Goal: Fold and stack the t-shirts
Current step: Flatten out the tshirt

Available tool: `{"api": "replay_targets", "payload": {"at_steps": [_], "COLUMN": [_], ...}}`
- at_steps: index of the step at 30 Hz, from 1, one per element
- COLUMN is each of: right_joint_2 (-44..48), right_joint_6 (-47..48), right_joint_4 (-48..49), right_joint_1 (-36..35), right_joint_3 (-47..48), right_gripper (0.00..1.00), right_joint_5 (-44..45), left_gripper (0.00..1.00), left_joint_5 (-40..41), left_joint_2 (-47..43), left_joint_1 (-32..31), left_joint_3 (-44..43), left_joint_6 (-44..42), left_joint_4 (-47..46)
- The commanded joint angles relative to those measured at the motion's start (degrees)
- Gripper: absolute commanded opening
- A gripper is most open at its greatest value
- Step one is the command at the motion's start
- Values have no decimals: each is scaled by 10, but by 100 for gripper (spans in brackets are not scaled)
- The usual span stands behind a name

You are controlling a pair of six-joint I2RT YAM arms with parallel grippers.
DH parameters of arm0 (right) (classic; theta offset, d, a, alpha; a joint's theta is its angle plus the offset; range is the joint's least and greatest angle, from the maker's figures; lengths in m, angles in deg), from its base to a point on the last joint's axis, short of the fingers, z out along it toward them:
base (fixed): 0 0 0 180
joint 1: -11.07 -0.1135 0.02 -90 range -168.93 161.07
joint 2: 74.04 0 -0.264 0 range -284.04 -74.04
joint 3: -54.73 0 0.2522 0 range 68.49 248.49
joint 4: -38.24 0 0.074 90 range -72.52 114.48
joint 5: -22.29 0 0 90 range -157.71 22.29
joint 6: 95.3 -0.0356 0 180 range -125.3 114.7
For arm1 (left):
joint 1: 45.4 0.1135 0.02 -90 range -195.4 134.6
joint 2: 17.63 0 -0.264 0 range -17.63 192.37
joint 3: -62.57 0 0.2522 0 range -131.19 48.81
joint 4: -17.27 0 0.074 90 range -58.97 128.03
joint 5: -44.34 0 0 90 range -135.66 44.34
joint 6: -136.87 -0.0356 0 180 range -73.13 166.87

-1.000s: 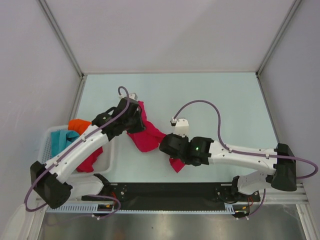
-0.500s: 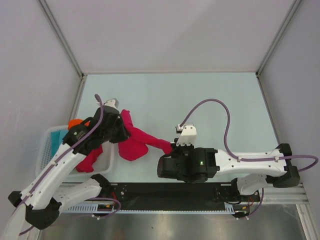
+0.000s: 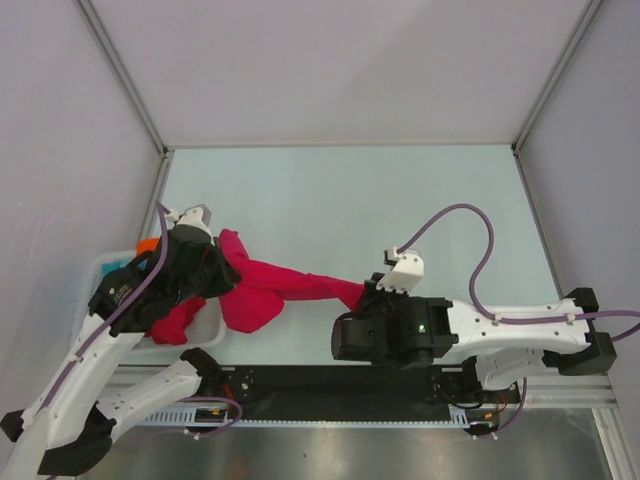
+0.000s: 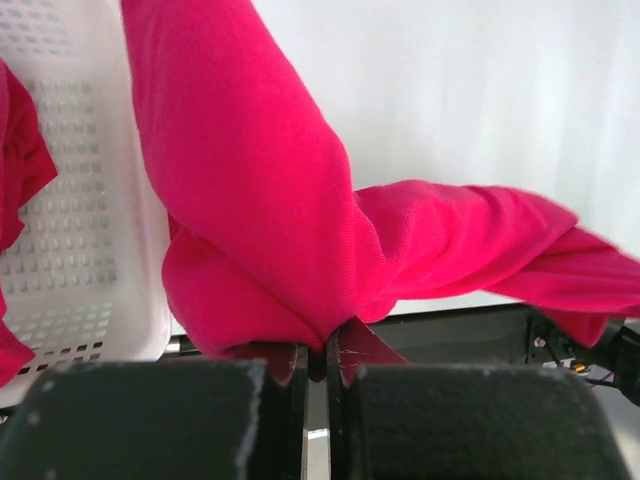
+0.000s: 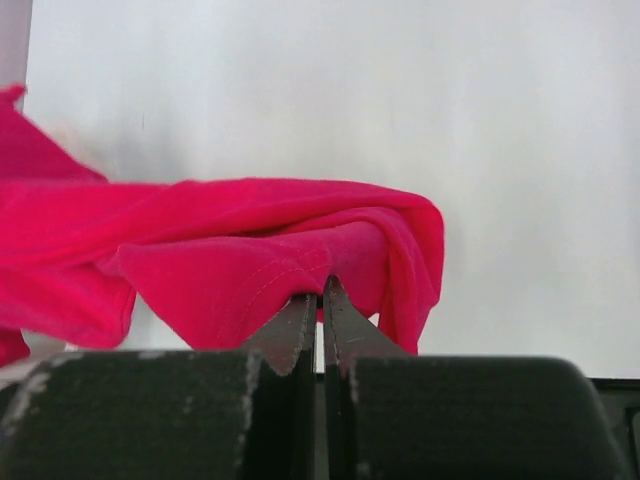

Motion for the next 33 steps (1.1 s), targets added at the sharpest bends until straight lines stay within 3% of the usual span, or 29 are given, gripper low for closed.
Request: {"api": "replay_targets", "payload": {"at_steps": [1,13,23,28,31,33], "right_joint_2": [59,140,177,218,235,236], "right_joint_6": [-44,-5,49,244,307,363], "right_joint_4": [-113,-113,-100,53,141,192], "right_joint_1": [40,168,283,398,474,515], "right_joint_3": [-22,-56,-73,-100,-126,-139], "right_gripper": [0,0,0,0,0,0], "right_joint_5": [49,64,82,38,-21,-63], "left_gripper": [1,2,1,2,2,2], "left_joint_5": [13,-12,-146,-216,-264,-248], "left_joint_2": [-22,-20,19,59,92,132], "left_joint_1": [-1,39,177,252,288,292], "left_joint_3": [11,29,72,45,64,65], "left_joint_6": [5,-24,-94,-126,-130,-128], "left_joint_4": [11,-1,-91,-127,-174,-184]}}
